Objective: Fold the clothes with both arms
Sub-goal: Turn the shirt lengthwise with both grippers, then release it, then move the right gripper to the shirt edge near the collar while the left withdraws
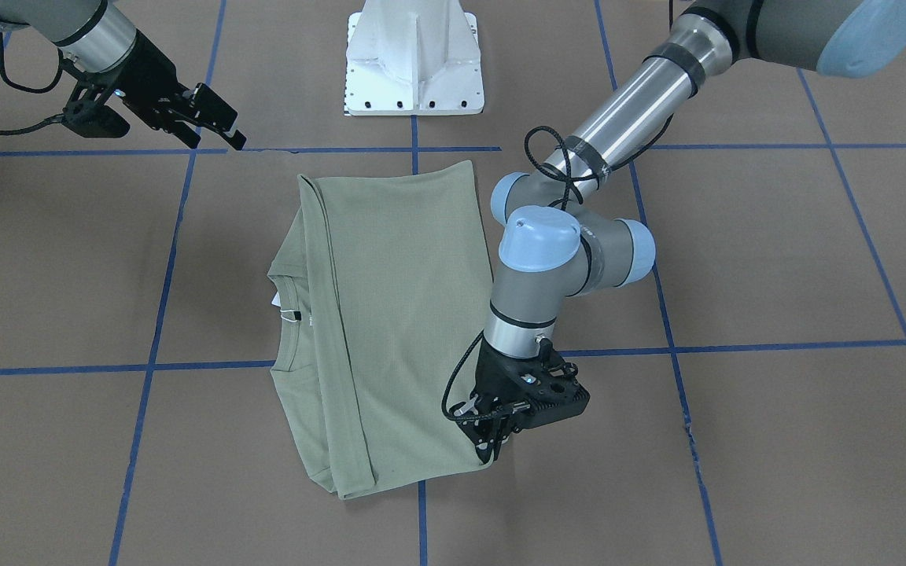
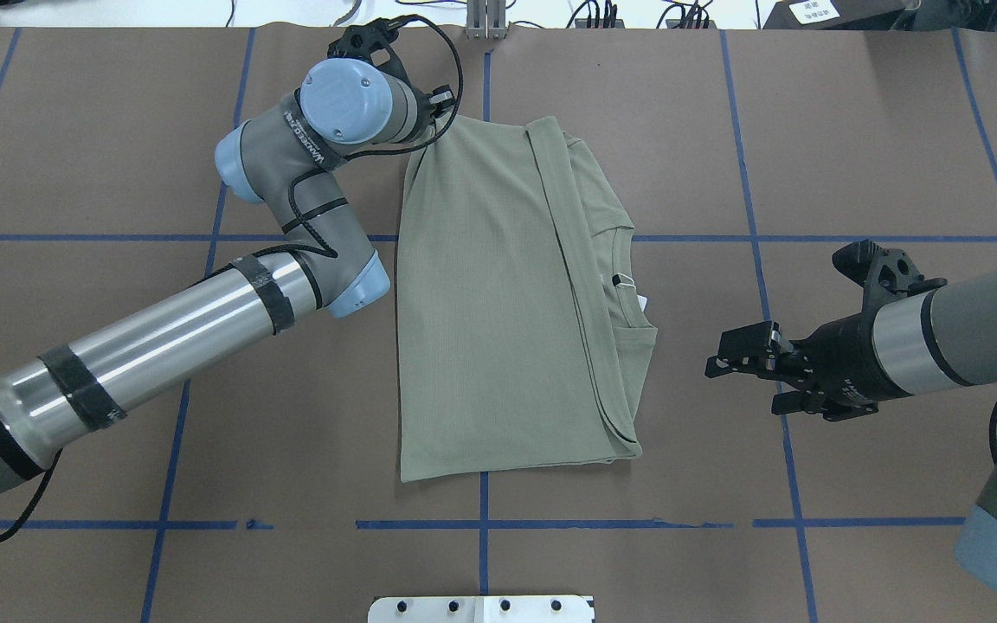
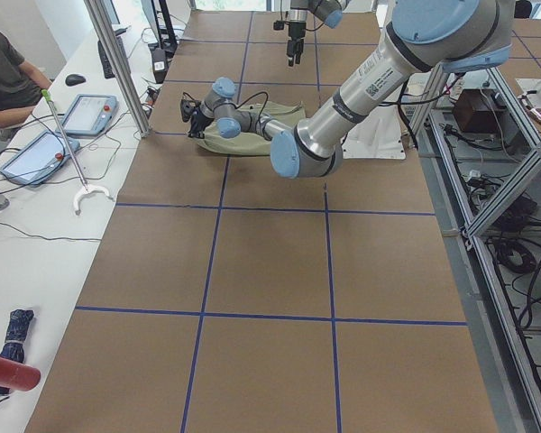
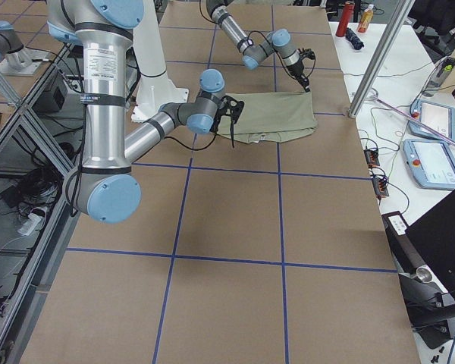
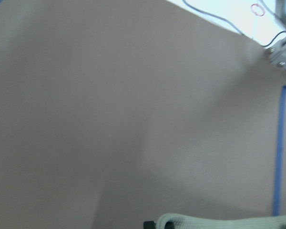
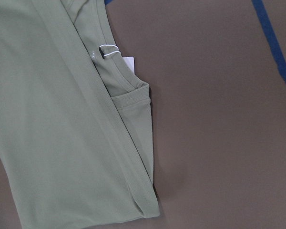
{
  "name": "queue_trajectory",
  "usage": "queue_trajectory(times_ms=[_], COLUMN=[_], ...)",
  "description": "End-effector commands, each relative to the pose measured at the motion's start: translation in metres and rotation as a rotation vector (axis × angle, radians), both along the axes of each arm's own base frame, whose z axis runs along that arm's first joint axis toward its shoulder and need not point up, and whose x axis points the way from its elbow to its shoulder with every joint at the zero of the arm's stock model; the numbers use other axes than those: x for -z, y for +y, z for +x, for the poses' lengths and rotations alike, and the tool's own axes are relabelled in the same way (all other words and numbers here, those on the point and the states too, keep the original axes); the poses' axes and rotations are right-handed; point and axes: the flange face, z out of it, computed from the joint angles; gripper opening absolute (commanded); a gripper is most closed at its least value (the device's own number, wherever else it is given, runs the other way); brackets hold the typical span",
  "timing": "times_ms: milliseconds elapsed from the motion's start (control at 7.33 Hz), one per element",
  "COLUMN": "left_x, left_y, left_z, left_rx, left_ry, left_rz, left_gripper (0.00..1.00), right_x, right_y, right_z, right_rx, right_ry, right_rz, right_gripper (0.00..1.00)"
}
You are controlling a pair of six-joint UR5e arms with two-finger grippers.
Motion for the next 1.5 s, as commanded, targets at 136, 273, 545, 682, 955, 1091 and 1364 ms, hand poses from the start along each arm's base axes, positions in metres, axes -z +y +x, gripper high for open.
queue_trajectory(times_ms=[136, 273, 545, 682, 955, 1091, 1364], left_x=[-0.002, -0.001, 0.011, 0.016, 0.0, 0.009, 0.034], left_y=[-0.01, -0.016, -0.03, -0.03, 0.03, 0.07, 0.133], left_z=[0.003, -0.005, -0.03, -0.046, -0.099, -0.136, -0.177], left_rx=[-0.02, -0.012, -0.033, -0.106, -0.173, -0.18, -0.244], left_ry=[-0.063, -0.064, -0.056, -0.054, -0.094, -0.095, -0.056], left_rz=[0.09, 0.092, 0.109, 0.063, 0.058, 0.063, 0.064], left_gripper=[1.0, 1.0, 1.0, 1.0, 1.0, 1.0, 1.0], right_x=[0.003, -0.001, -0.003, -0.01, -0.012, 0.001, 0.042], right_y=[-0.002, -0.005, -0.018, -0.019, -0.024, -0.021, -0.012], right_z=[-0.003, -0.005, -0.018, -0.024, -0.041, -0.069, -0.125], right_rx=[-0.007, -0.027, -0.05, -0.03, 0.051, 0.109, 0.236], right_ry=[-0.003, 0.011, 0.026, 0.051, 0.17, 0.262, 0.359], right_rz=[0.007, 0.015, 0.045, 0.111, 0.238, 0.348, 0.427], right_gripper=[1.0, 1.0, 1.0, 1.0, 1.0, 1.0, 1.0])
